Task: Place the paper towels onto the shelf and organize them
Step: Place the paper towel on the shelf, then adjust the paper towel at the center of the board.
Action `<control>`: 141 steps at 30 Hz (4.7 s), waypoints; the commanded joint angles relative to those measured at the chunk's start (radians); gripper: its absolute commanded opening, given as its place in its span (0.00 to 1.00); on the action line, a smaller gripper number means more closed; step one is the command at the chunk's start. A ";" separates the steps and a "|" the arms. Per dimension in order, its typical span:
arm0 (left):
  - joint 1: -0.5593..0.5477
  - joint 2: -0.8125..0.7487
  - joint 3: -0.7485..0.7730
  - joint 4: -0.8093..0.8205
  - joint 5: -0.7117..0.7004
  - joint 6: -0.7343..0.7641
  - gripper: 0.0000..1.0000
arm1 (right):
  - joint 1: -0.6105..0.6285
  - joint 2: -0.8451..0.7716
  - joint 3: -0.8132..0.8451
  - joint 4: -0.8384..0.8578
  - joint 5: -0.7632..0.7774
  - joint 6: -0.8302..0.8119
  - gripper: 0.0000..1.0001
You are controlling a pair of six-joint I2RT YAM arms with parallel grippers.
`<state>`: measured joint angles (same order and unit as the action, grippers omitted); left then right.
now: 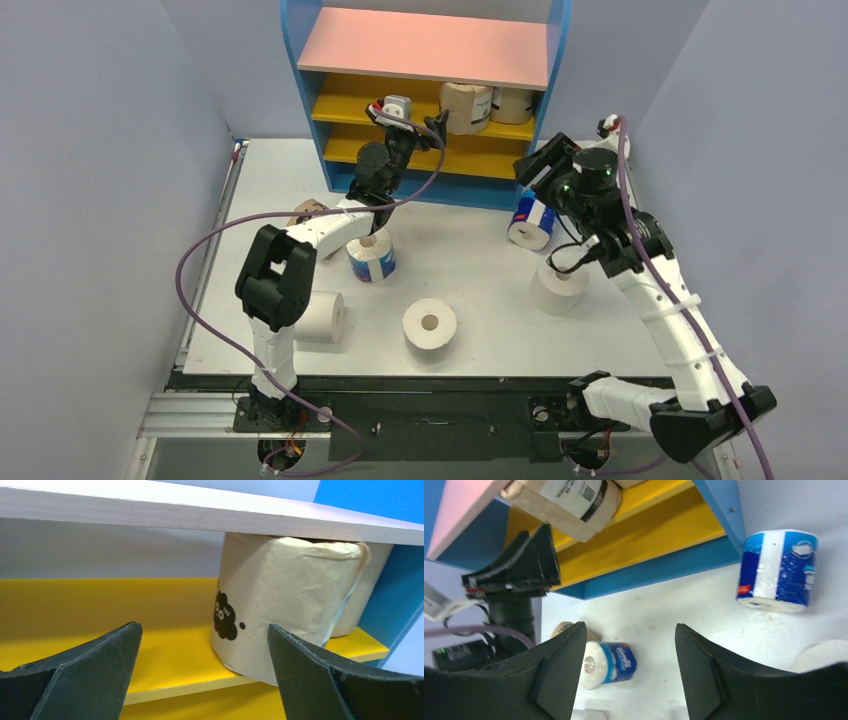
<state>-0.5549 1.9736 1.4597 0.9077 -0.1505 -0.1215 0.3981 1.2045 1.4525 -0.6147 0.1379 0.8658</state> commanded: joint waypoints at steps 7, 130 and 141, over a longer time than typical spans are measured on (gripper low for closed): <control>0.022 -0.004 0.069 0.005 0.001 0.001 0.96 | -0.007 -0.333 -0.351 0.142 0.047 -0.209 0.62; 0.055 -0.264 -0.217 0.067 0.254 -0.563 0.52 | -0.005 -0.636 -0.752 0.156 0.141 -0.221 0.73; -0.008 -0.808 -0.449 -0.805 -0.086 -0.413 0.79 | -0.007 -0.518 -0.767 0.170 0.061 -0.029 0.86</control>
<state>-0.5499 1.3266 1.0710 0.4873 -0.0380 -0.5938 0.3981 0.6716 0.6868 -0.4942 0.2417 0.7506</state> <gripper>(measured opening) 0.738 0.861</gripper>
